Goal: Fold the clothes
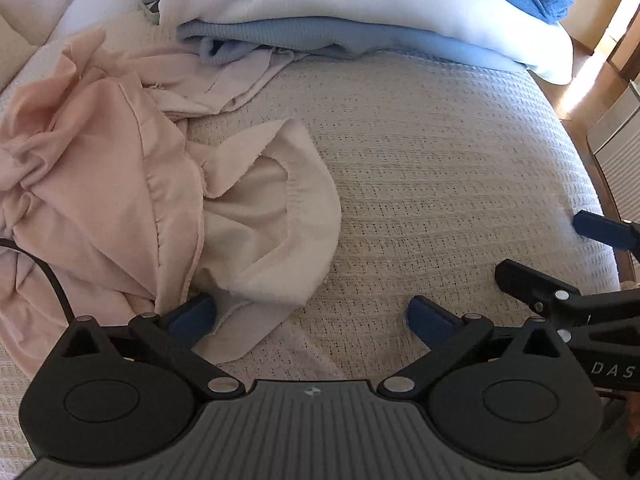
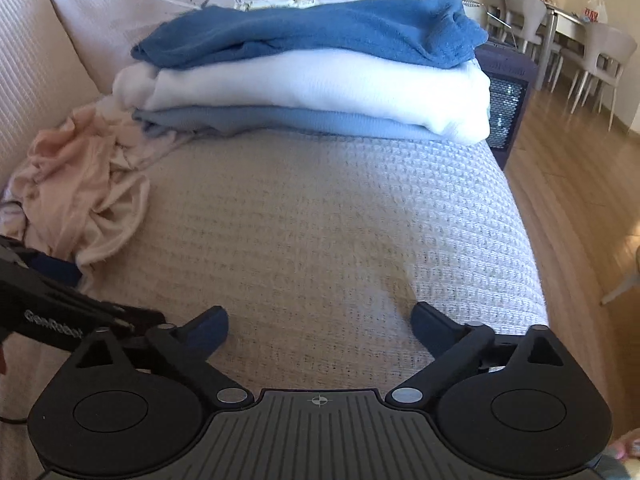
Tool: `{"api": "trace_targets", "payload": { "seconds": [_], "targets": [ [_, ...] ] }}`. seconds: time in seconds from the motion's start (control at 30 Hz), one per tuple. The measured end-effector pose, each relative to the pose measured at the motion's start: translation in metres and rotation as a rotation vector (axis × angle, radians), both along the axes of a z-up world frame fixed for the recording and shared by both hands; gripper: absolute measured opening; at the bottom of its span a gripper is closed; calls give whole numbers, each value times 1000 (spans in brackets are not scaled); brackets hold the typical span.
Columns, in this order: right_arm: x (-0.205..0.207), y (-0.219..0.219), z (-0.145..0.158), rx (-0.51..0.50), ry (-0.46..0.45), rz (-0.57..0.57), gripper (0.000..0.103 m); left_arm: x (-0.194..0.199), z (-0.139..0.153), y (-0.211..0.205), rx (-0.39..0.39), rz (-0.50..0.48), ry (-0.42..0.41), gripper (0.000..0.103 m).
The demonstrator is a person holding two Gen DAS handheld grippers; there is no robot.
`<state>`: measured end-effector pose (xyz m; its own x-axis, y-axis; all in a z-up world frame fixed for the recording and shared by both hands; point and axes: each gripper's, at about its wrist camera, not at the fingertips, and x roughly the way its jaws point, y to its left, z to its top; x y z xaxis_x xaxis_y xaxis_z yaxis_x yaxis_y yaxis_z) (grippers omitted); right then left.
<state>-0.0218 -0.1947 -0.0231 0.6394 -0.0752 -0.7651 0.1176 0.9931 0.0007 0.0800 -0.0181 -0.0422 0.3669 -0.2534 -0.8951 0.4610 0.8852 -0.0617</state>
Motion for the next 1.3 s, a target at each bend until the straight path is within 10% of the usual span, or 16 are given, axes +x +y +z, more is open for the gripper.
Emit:
{"api": "trace_targets", "payload": {
  "seconds": [1.3],
  "targets": [
    [4,0,-1,-6,20,-4,103,-7,8,17,-10,12,12,103]
  ]
}}
